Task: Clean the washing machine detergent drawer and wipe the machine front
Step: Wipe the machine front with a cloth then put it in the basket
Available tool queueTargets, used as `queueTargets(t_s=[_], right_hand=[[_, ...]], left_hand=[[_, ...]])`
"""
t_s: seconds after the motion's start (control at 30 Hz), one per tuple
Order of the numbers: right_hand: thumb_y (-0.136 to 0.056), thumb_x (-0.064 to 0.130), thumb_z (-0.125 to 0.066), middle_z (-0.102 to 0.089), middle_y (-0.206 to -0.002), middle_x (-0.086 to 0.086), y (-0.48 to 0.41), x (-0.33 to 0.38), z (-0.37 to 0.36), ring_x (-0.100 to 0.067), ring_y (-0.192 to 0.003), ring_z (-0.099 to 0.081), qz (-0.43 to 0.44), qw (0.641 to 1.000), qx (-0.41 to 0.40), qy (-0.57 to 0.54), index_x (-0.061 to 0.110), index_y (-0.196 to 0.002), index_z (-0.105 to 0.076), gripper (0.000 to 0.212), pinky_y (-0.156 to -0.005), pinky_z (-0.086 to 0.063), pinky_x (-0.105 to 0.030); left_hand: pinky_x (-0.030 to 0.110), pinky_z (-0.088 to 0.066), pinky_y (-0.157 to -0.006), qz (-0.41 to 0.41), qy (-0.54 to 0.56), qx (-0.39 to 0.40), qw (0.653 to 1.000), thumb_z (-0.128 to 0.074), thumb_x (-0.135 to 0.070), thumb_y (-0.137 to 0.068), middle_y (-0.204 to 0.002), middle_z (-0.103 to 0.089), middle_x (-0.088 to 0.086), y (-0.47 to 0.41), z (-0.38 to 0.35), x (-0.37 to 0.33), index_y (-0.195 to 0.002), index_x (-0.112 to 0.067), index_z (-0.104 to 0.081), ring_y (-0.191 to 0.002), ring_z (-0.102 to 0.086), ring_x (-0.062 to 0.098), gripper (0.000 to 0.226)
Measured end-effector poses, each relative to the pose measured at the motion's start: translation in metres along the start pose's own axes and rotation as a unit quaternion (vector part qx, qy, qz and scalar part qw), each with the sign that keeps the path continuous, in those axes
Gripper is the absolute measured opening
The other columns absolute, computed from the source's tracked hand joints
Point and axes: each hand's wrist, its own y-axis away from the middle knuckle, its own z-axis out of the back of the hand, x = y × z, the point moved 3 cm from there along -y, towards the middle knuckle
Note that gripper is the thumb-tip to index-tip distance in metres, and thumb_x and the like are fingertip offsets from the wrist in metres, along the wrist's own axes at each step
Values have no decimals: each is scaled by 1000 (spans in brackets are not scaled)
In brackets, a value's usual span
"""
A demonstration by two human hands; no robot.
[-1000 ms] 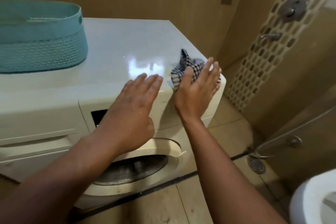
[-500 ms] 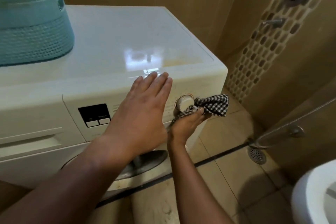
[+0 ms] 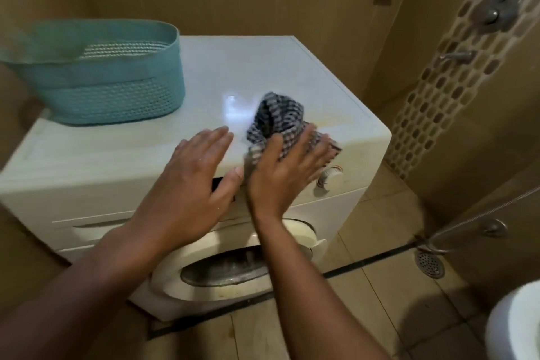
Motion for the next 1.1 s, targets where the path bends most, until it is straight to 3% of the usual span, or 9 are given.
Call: queueTargets(t_s=[0.1,0.17,0.27,0.37,0.57,0.67,0.83,0.93,1.1], right_hand=[[-98,54,-31,-4,-168,-4,0,17,4,-25,-153,15,28,996,22,78,30,-158,-23,65,-123,0,-54],[-99,54,-29,-15,-166,-5,26,27,1,-26,-154,4,163,974,78,138,30,-158,-24,63,-123,0,-52],[-100,52,-29,-33,-160,-6,80,45,-20,-27,-151,-18,342,902,188,184,26,-157,-29,62,-123,-6,-49],[-102,47,-30,-41,-154,-10,113,83,-50,-31,-143,-33,418,854,241,194,20,-156,-31,60,-121,-16,-49],[-99,54,-34,-31,-159,-17,177,146,-121,-37,-144,-30,571,700,353,243,25,-159,-15,70,-119,-24,-48],[-100,47,-36,-36,-157,-13,192,152,-135,-38,-145,-30,668,620,344,225,23,-155,-32,60,-118,-25,-49],[-94,34,-53,-53,-147,-12,192,98,-127,-31,-143,-38,852,393,302,170,12,-135,-61,47,-121,-21,-50],[-91,35,-61,-44,-154,-7,172,55,-119,-26,-148,-31,873,317,324,178,15,-142,-55,54,-122,-13,-47],[-95,32,-37,-47,-152,-10,109,16,-84,-30,-147,-32,888,202,353,217,13,-137,-59,51,-120,-2,-47]], left_hand=[[38,-10,-126,38,9,-12,999,-22,-64,-89,-165,-20,-8,17,16,21,-157,-25,-25,-152,-11,6,79],[37,-7,-126,57,13,-18,998,-18,-66,-89,-165,-16,-10,33,21,34,-158,-27,-20,-152,-7,4,79],[37,-3,-126,97,-10,-39,994,-15,-66,-92,-166,-15,-9,60,31,61,-159,-27,-18,-153,-5,6,78],[43,-6,-126,141,-40,-102,984,-20,-58,-95,-165,-22,-2,82,49,88,-157,-19,-24,-153,-11,13,74],[42,-13,-124,299,15,-248,921,-28,-47,-93,-165,-23,5,123,81,147,-154,-11,-32,-152,-18,20,71],[36,-17,-124,346,107,-268,893,-31,-48,-99,-166,-20,4,141,80,156,-155,-12,-31,-152,-19,18,67],[40,-17,-124,378,193,-152,893,-28,-55,-102,-167,-13,-3,165,38,134,-160,-25,-10,-153,-13,13,68],[36,-6,-124,383,211,-58,897,-25,-60,-101,-168,1,-10,175,8,119,-160,-30,-3,-153,2,8,70],[43,-1,-125,331,150,21,932,-25,-60,-101,-167,2,-14,164,-18,90,-158,-34,-6,-153,6,10,66]])
